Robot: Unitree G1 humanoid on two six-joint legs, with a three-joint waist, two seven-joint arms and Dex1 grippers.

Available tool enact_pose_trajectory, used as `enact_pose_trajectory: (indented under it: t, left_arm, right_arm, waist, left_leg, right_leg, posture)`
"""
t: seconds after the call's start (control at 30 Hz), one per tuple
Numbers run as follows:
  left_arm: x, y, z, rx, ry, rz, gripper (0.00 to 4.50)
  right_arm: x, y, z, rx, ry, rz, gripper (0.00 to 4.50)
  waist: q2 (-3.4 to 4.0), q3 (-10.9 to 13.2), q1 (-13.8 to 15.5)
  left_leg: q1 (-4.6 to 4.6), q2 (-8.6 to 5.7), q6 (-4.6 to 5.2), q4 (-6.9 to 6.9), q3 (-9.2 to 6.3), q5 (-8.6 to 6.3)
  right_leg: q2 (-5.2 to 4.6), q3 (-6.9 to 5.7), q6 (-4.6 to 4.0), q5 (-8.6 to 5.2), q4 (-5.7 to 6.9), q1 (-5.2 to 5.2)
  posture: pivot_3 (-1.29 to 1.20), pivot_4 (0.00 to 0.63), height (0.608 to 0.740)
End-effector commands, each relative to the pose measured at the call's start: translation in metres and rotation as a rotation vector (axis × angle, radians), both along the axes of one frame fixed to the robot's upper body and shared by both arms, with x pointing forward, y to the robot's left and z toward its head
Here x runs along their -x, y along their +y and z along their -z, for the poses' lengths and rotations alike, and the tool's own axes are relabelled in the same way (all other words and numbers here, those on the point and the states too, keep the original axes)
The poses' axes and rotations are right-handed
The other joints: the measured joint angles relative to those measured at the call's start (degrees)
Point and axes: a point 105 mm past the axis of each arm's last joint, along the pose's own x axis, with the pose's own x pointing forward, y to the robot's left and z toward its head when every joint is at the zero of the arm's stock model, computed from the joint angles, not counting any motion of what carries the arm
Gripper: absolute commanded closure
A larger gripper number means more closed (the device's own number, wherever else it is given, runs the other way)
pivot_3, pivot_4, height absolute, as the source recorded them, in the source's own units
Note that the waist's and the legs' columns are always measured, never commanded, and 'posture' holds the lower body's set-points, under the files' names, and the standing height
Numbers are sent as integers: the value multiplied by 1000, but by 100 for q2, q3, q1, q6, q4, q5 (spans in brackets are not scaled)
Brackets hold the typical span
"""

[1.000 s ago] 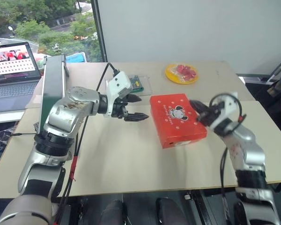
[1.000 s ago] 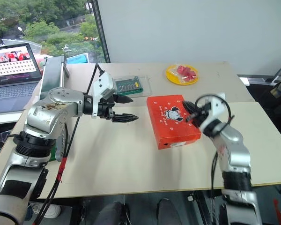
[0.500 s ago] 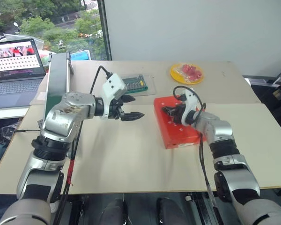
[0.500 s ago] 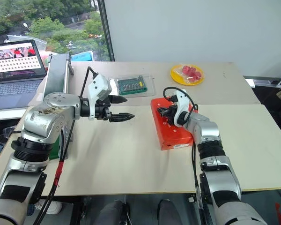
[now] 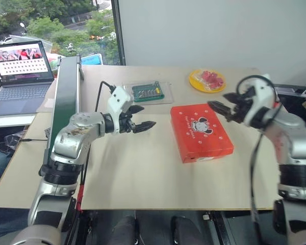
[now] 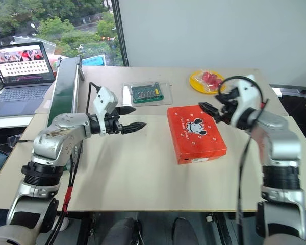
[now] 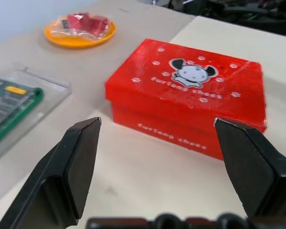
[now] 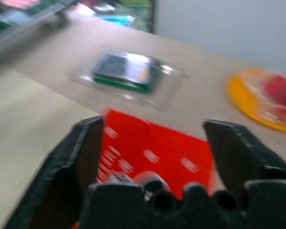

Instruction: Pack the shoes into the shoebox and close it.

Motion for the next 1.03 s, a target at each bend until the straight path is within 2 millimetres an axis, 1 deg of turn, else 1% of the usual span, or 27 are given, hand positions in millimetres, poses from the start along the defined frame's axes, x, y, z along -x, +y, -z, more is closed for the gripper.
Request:
enact_pose_trajectory:
  t: [0.03,0.1,0.17,0.23,0.3,0.37,0.43,0.5,0.57,0.63,0.77,0.9,1.03]
  left_arm:
    - [6,-11,-11,56,-88,43,424]
    - [6,-13,-7,67,-98,49,424]
    - [6,-14,-5,68,-105,49,424]
    - [2,-13,7,89,-96,7,424]
    - [0,-13,17,115,-100,-32,424]
    - [-8,-3,45,147,-75,-154,424]
    - [-7,3,72,142,-49,-233,424]
    - [-5,7,87,153,-25,-282,424]
    - [1,7,104,174,15,-312,424]
    - [8,5,117,170,34,-321,424]
    - [15,9,127,163,42,-341,424]
    - [18,16,133,155,47,-364,424]
    - [23,16,142,144,88,-365,424]
  right_arm:
    - [20,-34,-9,23,-32,113,35]
    - [28,-52,-3,31,-27,196,35]
    - [31,-57,-1,32,-28,228,35]
    - [36,-80,13,13,-23,374,35]
    - [42,-93,26,-6,-22,466,35]
    - [49,-98,47,-50,-15,542,35]
    - [55,-100,69,-87,1,596,35]
    - [59,-99,84,-118,13,627,35]
    - [65,-96,105,-135,30,646,35]
    - [68,-91,117,-164,31,644,35]
    - [72,-88,133,-179,29,641,35]
    - [74,-82,142,-198,28,626,35]
    - [72,-77,147,-188,32,612,35]
  waist:
    - [0,0,9]
    - [0,0,5]
    - [0,0,-29]
    - [0,0,-43]
    - [0,-1,-31]
    - [0,-2,-26]
    - [-1,-3,-37]
    - [0,-3,-52]
    - [0,-3,-51]
    - [0,-3,-50]
    - [3,-5,-53]
    - [4,-5,-70]
    - [5,-6,-101]
  left_leg:
    - [2,0,0,1,1,0]
    - [4,-2,0,0,1,0]
    - [7,-2,0,0,2,0]
    - [10,-2,0,0,1,0]
    - [18,-2,0,-1,-1,0]
    - [20,-3,0,-2,0,0]
    - [24,-2,1,-2,0,0]
    - [21,-2,0,-4,0,0]
    - [15,-3,1,-2,0,0]
    - [20,-2,2,0,-1,-1]
    - [32,-1,4,-4,-2,-3]
    - [32,1,5,-4,-1,-3]
    - [36,3,4,-5,-1,-4]
  right_leg:
    - [0,1,0,0,-4,1]
    - [0,3,-1,-1,-6,0]
    - [1,8,-1,-1,-6,-1]
    - [2,13,-1,-1,-4,-1]
    - [2,9,-1,-1,-7,10]
    - [0,9,-1,-1,-8,14]
    - [1,12,-1,-1,-9,15]
    - [1,16,-1,-1,-7,8]
    - [-1,16,-1,-1,-3,2]
    - [-2,15,-1,-1,-3,9]
    - [-1,15,-2,-2,-4,17]
    - [-2,16,-3,-2,-5,15]
    - [-1,16,-4,-3,-4,18]
  posture:
    - [0,150,740]
    - [0,150,740]
    - [0,150,740]
    - [0,150,740]
    - [0,150,740]
    - [0,150,740]
    - [0,150,740]
    - [0,150,740]
    - [0,150,740]
    - [0,150,740]
    - [0,150,740]
    - [0,150,740]
    - [0,150,740]
